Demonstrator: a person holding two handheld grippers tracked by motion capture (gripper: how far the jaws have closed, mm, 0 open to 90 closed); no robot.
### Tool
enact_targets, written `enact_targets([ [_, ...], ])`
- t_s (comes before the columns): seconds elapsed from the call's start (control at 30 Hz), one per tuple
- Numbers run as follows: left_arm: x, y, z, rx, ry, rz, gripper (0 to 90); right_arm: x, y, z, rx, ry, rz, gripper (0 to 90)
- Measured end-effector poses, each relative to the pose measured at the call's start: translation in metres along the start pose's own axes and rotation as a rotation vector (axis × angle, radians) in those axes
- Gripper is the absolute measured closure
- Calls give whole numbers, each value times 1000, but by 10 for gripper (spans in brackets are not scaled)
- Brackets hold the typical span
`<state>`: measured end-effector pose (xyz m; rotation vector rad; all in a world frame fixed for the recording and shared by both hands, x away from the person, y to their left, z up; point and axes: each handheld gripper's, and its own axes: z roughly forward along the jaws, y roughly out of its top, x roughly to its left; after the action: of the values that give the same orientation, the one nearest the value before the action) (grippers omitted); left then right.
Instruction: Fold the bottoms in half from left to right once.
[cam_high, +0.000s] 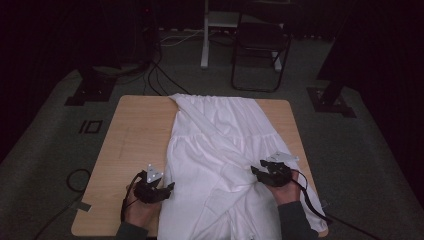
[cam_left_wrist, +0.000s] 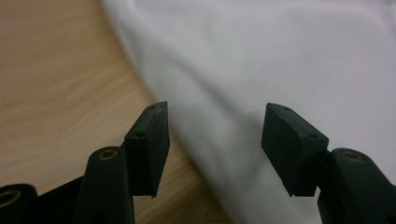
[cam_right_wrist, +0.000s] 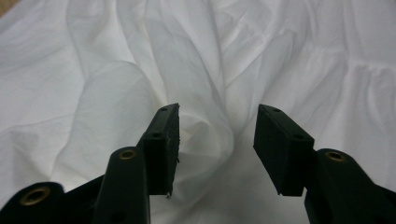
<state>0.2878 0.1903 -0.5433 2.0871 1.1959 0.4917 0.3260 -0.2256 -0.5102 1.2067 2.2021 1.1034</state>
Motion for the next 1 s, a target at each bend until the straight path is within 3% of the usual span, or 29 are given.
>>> enact_targets([
  [0.1, 2, -4, 8, 25, -19, -15, 419, -2, -1, 10, 30, 2, 13, 475],
  [0.13, 1, -5, 11, 35, -25, -9, 424, -3, -4, 17, 87, 53, 31, 481],
  [0.17, -1, -5, 12, 30, -23, 4, 424, -3, -4, 17, 87, 53, 31, 481],
  [0.2, -2, -5, 11, 30, -29, 22, 566, -1, -7, 22, 124, 79, 3, 665],
  [0.23, -3, -5, 10, 30, -62, 43, 730, 0, -8, 22, 133, 90, -18, 665],
  [0.27, -5, -4, 9, 28, -62, 62, 730, 0, -8, 22, 133, 90, -18, 753],
  [0.3, -6, -4, 6, 21, -55, 75, 827, 2, -8, 20, 123, 86, -25, 822],
  [0.33, -6, -3, 2, 0, -52, 77, 877, 3, -7, 17, 109, 83, -27, 852],
  [0.4, -5, 3, -12, -38, -26, 83, 890, 1, -6, 7, 67, 73, -25, 862],
  [0.47, -3, 10, -27, -81, 25, 68, 893, -1, -2, -7, 22, 59, -25, 864],
  [0.53, -2, 19, -44, -123, 84, 61, 894, -2, 2, -20, -19, 75, -15, 864],
  [0.57, -4, 29, -59, -142, 147, 78, 894, -2, 4, -26, -36, 82, -18, 865],
  [0.63, -10, 39, -72, -174, 180, 91, 894, 0, 7, -37, -61, 86, -35, 866],
  [0.73, -19, 51, -82, -207, 152, 94, 877, -1, 10, -52, -102, 76, -51, 866],
  [0.77, -32, 62, -78, -221, 71, 105, 782, -14, 13, -76, -203, 7, -2, 868],
  [0.83, -49, 68, -65, -215, 32, 163, 622, -31, 12, -91, -255, -92, 43, 869],
  [0.9, -65, 69, -45, -167, 10, 211, 562, -53, 5, -92, -212, -170, 72, 868],
  [1.0, -80, 64, -12, -126, -34, 228, 508, -82, -17, -75, -116, -201, 97, 867],
])
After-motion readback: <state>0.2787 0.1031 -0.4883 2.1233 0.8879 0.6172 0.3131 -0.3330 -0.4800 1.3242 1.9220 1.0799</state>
